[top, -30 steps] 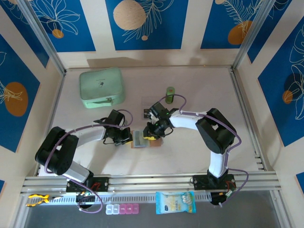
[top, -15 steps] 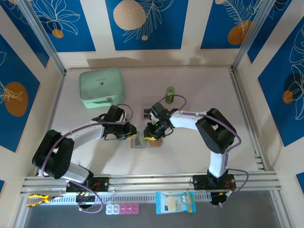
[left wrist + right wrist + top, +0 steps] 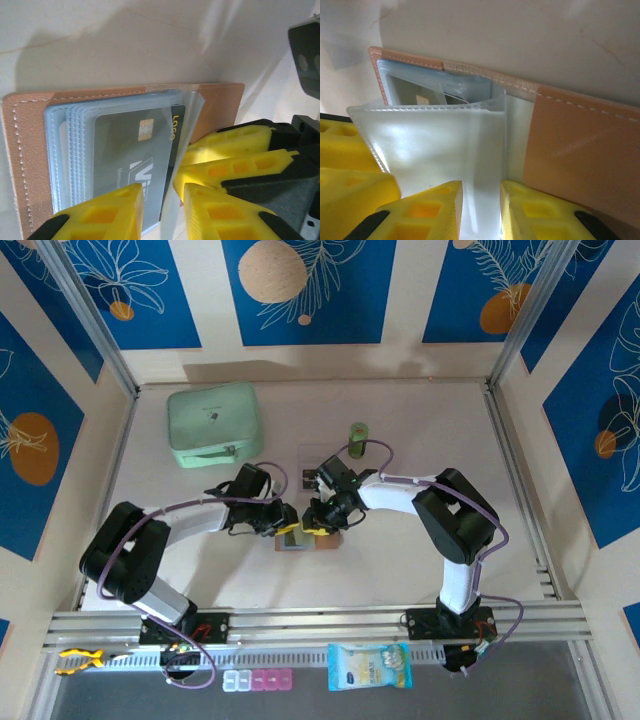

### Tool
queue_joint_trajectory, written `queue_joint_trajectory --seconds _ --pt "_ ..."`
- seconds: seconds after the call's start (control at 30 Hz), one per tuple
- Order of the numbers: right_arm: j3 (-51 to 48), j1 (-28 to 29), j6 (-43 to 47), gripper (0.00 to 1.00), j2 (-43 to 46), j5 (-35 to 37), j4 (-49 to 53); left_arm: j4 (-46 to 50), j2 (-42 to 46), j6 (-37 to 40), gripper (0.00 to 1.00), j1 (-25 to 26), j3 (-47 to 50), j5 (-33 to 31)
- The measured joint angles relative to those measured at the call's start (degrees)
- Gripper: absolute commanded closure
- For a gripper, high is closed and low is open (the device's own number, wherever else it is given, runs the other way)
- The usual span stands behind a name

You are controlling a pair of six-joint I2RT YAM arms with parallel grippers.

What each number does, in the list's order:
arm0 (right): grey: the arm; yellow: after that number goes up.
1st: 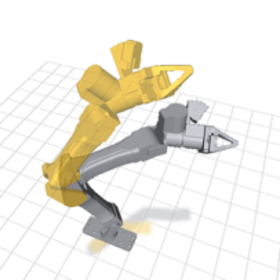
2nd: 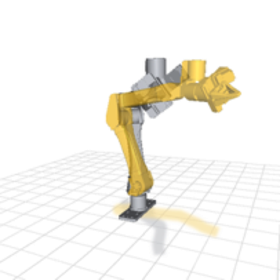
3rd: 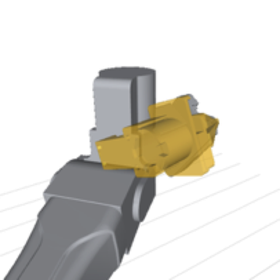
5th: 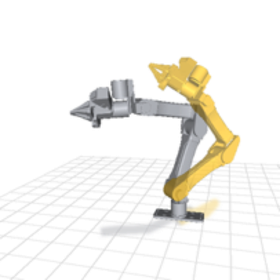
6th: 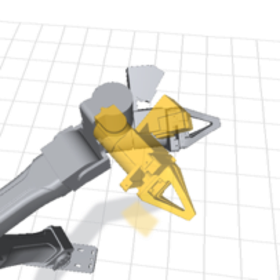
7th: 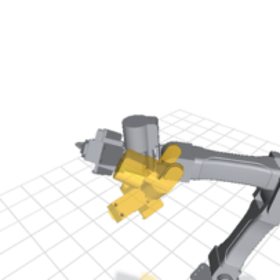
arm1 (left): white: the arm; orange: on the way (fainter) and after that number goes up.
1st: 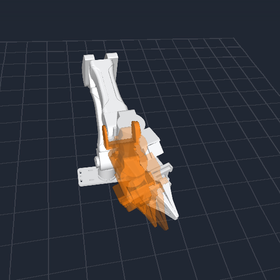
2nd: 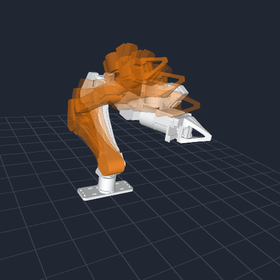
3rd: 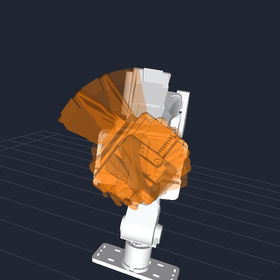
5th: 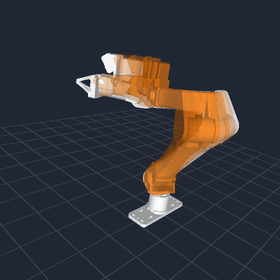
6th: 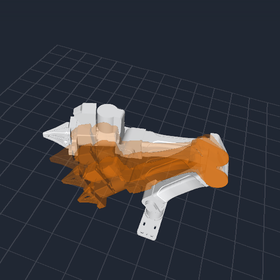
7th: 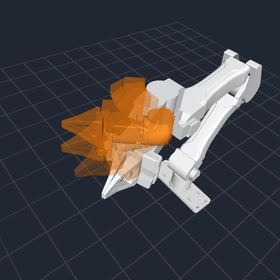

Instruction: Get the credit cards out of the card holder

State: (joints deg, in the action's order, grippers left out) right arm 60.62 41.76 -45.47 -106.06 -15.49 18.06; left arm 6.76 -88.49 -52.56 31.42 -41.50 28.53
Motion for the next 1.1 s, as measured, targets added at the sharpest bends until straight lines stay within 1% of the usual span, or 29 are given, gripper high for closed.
queue_joint_trajectory --seconds 0.17,0.3,0.5,0.63,0.73,0.87,1.1 --pt "-2.08 -0.39 0.00 0.72 2.60 0.22 -0.15 -0.35 0.00 -0.55 0.75 0.37 -0.02 0.00" --pt "-3.89 -1.53 0.00 0.72 6.51 0.57 0.09 0.00 0.02 -0.74 0.74 0.85 -0.28 -0.02" --pt "-5.22 -5.01 0.22 0.72 13.07 1.33 0.61 1.36 0.02 -1.27 0.69 2.54 -2.32 -0.04" --pt "-6.16 -7.56 1.14 0.72 16.31 1.53 1.49 1.64 -0.24 -1.68 0.61 3.96 -4.85 -0.04" --pt "-6.82 -9.84 2.05 0.72 18.29 1.51 2.38 1.66 -1.53 -1.84 0.57 5.25 -7.13 -0.02" --pt "-8.17 -12.50 2.93 0.72 20.94 1.49 3.41 1.60 -4.76 -2.08 0.55 6.91 -10.27 -0.02" --pt "-10.19 -13.38 3.02 0.72 23.91 0.63 4.04 1.05 -9.22 -2.58 0.53 8.00 -12.09 0.24"
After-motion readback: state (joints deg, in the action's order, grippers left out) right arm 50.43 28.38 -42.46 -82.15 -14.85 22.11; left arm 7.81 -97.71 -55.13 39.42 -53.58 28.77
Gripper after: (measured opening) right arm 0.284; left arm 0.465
